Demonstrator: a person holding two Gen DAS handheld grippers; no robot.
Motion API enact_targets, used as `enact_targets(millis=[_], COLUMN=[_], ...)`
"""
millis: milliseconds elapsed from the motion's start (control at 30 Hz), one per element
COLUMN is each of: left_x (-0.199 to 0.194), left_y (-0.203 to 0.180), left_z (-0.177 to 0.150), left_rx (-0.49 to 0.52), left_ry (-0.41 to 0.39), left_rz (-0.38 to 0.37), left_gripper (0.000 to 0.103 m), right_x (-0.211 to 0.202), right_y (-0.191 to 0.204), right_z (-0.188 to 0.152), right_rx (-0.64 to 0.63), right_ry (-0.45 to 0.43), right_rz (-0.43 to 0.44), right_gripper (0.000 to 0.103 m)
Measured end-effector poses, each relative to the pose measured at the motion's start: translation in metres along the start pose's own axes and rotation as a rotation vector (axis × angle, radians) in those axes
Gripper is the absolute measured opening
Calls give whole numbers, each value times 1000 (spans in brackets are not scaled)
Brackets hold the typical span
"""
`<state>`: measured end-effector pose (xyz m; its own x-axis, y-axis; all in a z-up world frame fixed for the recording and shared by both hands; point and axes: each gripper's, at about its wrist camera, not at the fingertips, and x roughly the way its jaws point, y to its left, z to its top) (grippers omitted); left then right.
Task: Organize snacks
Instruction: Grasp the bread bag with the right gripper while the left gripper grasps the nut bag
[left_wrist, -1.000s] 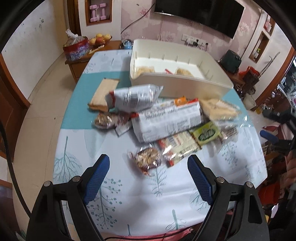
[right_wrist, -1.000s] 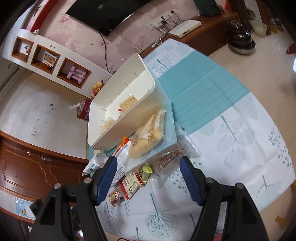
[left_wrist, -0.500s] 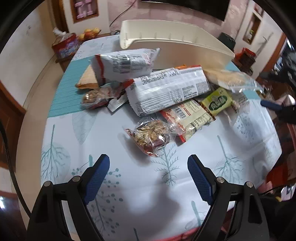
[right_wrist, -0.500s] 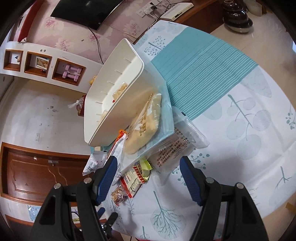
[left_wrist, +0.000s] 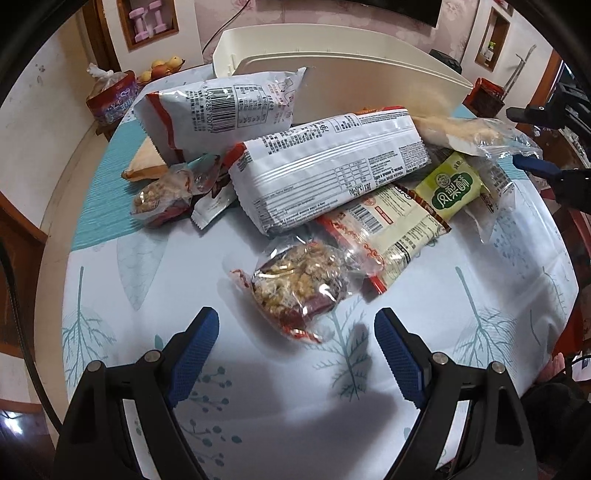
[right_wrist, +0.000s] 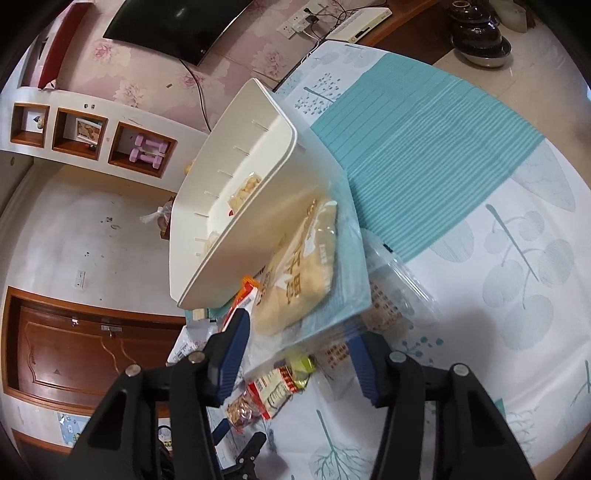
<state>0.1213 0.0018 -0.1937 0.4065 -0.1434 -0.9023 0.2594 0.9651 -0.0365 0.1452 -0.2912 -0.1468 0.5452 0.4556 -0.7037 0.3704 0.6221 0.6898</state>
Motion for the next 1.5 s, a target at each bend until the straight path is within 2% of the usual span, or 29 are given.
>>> enact_targets(millis=[267,667,833,1033,1333,1400,1500], left_x=[8,23,24,22,19,17,16], left_y=[6,2,2,0,1,2,6], left_z=[10,15,15,13,11,9,8], left_rx=[-2,-10,-19,-12,-28,-29,-46], left_ry=[-22,-7,-18,-32,-42,-49,-53], left_rz=[7,16,22,18,10,7,-5], left_gripper=[85,85,81,70,63,57,56], right_x=[18,39,42,41,39,38,35], right_y=[-3,-2,-3,-5,4,7,10], right_z=[9,17,18,17,13,12,9], right_rx=[17,12,0,-13,-71,-84,-104], right_ry=[4,13,9,2,-11,-16,-18], right_rz=[-3,-7,-7,-1,-40,-47,-56], right_gripper=[41,37,33,31,30,30,30])
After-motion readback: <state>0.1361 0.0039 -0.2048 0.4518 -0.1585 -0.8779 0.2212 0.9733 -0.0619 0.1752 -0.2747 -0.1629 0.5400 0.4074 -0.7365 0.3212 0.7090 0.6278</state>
